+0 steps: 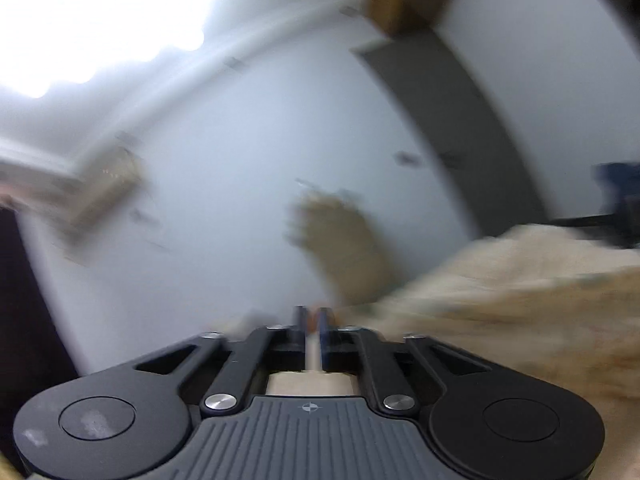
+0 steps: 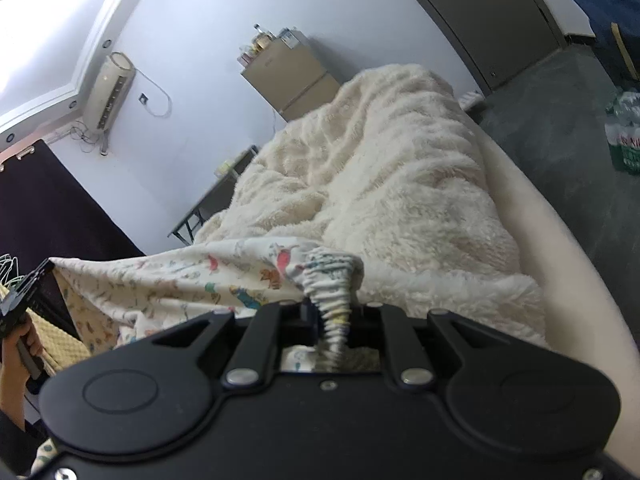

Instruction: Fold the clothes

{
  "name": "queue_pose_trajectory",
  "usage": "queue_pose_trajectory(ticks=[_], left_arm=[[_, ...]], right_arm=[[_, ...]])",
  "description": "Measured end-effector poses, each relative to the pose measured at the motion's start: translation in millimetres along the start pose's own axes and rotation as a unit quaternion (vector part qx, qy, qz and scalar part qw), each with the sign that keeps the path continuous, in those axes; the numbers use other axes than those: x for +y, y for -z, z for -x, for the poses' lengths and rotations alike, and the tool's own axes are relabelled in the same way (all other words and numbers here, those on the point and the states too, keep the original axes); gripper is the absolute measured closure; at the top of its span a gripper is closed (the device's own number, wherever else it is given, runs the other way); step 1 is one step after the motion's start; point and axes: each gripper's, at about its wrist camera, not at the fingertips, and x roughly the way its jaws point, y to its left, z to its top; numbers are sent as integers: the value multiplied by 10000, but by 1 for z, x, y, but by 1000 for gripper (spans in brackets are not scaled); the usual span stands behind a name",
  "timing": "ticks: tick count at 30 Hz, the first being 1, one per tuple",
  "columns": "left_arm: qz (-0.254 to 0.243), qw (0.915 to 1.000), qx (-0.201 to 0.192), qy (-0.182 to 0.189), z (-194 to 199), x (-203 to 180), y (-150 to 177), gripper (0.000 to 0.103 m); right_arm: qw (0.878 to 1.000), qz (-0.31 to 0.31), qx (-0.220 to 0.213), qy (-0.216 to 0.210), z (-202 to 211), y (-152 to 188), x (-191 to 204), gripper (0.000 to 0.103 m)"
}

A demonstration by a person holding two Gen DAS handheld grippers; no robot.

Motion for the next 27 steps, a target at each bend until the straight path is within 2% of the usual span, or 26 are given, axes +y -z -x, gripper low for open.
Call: queue_pose_trajectory(ticks=[1, 3, 4, 6, 8, 11, 12, 13, 14, 15, 16, 17, 19, 21, 22, 24, 25, 27], left_arm=[[134, 9996, -88, -248, 2, 11, -4, 103], [633, 9973, -158, -340, 5, 36, -13, 103], [815, 9964, -97, -211, 4, 45, -15, 103], [1062, 9935, 191, 349, -2, 56, -17, 97], [1070, 9872, 616, 1006, -13, 54, -4, 68], [835, 9775, 1156, 1551, -25, 37, 29, 60], [821, 9695, 1432, 1813, -30, 31, 48, 58], [843, 9563, 1792, 2152, -37, 23, 72, 52], [843, 9429, 2138, 2410, -43, 17, 96, 42], [823, 9298, 2474, 2599, -47, 11, 120, 40], [803, 9151, 2806, 2783, -52, 6, 145, 39], [1078, 8987, 3110, 2898, -54, 5, 168, 39], [2108, 8563, 3643, 2992, -57, 7, 214, 39], [3105, 8009, 4121, 3040, -60, 10, 261, 39], [3586, 7684, 4336, 3047, -61, 11, 284, 39], [4506, 6949, 4717, 3025, -64, 14, 330, 40], [4949, 6657, 4753, 2933, -65, 14, 347, 40], [5750, 6246, 4563, 2664, -66, 11, 367, 40]], right_arm=[[9999, 48, -88, 73, 2, -1, 1, 94], [9997, 94, -206, 129, 5, -3, 3, 94], [9996, 101, -244, 124, 6, -3, 3, 94], [9994, 115, -307, 123, 8, -5, 5, 94], [9993, 149, -248, 218, 8, -7, 7, 93], [9991, 223, -170, 316, 6, -6, 7, 92], [9990, 243, -152, 330, 6, -5, 7, 92], [9990, 251, -136, 338, 5, -5, 7, 92], [9990, 258, -102, 348, 5, -5, 7, 91], [9990, 263, -91, 349, 4, -5, 7, 91], [9990, 267, -79, 350, 4, -5, 7, 91], [9990, 274, -66, 353, 4, -5, 7, 91], [9988, 303, -50, 368, 3, -4, 8, 91], [9987, 326, -46, 377, 3, -4, 8, 90], [9986, 352, -38, 391, 2, -4, 9, 90], [9984, 391, -27, 418, 1, -3, 10, 90], [9982, 406, -23, 432, 1, -2, 10, 90], [9981, 425, -15, 450, 1, -1, 11, 90]])
